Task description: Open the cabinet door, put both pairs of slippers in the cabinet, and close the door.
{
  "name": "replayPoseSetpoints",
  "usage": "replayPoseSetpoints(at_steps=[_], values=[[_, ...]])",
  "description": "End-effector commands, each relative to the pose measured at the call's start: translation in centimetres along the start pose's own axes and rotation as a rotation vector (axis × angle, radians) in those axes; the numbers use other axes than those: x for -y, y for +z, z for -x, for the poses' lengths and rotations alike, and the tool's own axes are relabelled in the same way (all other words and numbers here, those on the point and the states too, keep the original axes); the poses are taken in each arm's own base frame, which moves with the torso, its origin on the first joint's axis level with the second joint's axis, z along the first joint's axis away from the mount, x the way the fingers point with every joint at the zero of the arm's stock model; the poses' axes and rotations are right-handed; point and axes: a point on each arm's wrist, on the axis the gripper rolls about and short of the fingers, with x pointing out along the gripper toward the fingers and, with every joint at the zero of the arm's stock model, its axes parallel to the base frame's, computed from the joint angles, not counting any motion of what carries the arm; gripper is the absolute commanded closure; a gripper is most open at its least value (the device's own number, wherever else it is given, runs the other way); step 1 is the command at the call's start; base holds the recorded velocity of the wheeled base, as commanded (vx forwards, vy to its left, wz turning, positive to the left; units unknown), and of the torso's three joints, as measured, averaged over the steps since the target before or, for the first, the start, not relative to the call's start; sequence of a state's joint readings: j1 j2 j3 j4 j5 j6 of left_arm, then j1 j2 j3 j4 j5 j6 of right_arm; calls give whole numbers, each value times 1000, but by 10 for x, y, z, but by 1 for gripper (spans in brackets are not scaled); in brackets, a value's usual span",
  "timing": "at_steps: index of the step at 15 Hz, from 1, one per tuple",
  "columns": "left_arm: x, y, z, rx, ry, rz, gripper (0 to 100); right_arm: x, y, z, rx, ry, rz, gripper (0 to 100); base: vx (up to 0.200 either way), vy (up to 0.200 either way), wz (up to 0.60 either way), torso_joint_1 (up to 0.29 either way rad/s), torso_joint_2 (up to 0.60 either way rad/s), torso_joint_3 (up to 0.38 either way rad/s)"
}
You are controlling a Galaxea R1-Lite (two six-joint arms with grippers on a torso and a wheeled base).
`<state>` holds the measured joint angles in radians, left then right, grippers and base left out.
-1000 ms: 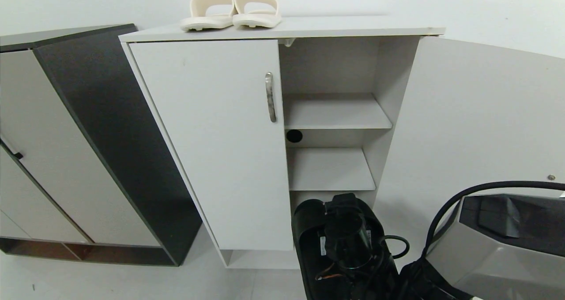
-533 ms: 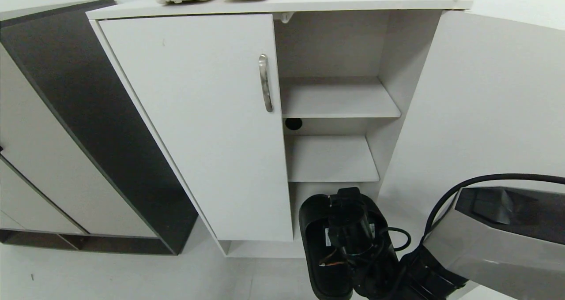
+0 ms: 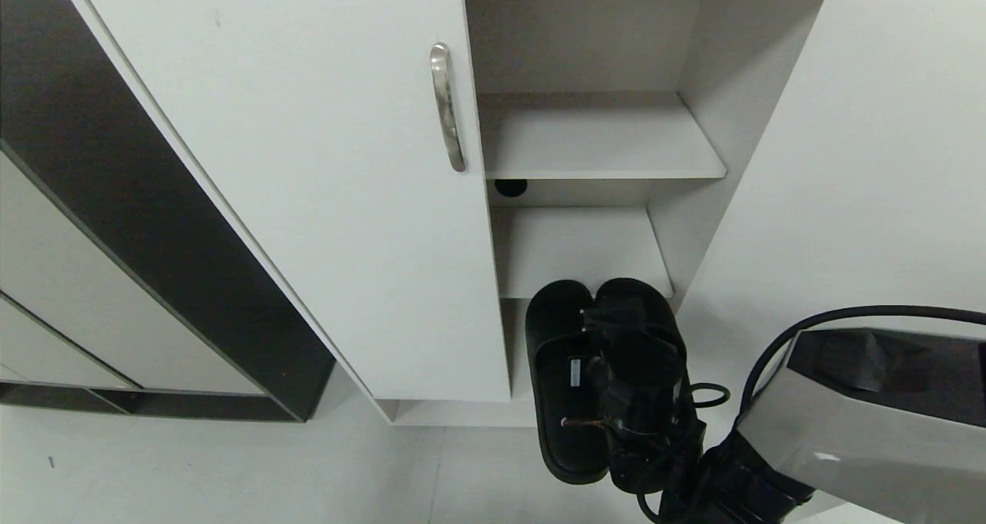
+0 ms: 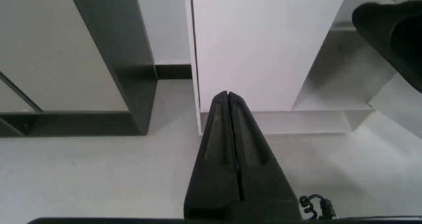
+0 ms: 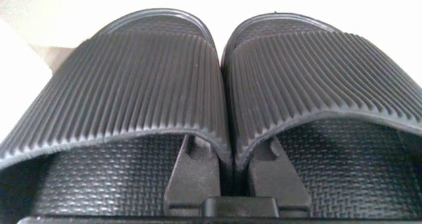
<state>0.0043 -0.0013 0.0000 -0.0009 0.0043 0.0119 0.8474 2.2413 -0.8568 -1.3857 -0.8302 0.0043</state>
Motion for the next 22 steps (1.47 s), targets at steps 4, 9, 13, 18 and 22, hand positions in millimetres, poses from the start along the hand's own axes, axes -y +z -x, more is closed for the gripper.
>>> replayPoseSetpoints(at_steps=[4, 9, 13, 18, 22], values=[[0, 0, 0, -1, 1, 0, 100, 1, -20, -7, 7, -14, 1, 100, 0, 0, 0, 1, 1, -24], [0, 0, 0, -1, 1, 1, 100, 3, -23, -11, 8, -22, 1, 100, 0, 0, 0, 0, 0, 0], [0, 0, 0, -1, -2, 1, 100, 3, -22, -11, 12, -23, -4, 100, 0, 0, 0, 0, 0, 0], [0, 0, 0, -1, -2, 1, 100, 2, -16, -14, 29, -25, -18, 100, 200, 0, 0, 1, 3, 6], [0, 0, 0, -1, -2, 3, 100, 0, -14, -14, 34, -23, -24, 100, 200, 0, 0, 2, 4, 4]])
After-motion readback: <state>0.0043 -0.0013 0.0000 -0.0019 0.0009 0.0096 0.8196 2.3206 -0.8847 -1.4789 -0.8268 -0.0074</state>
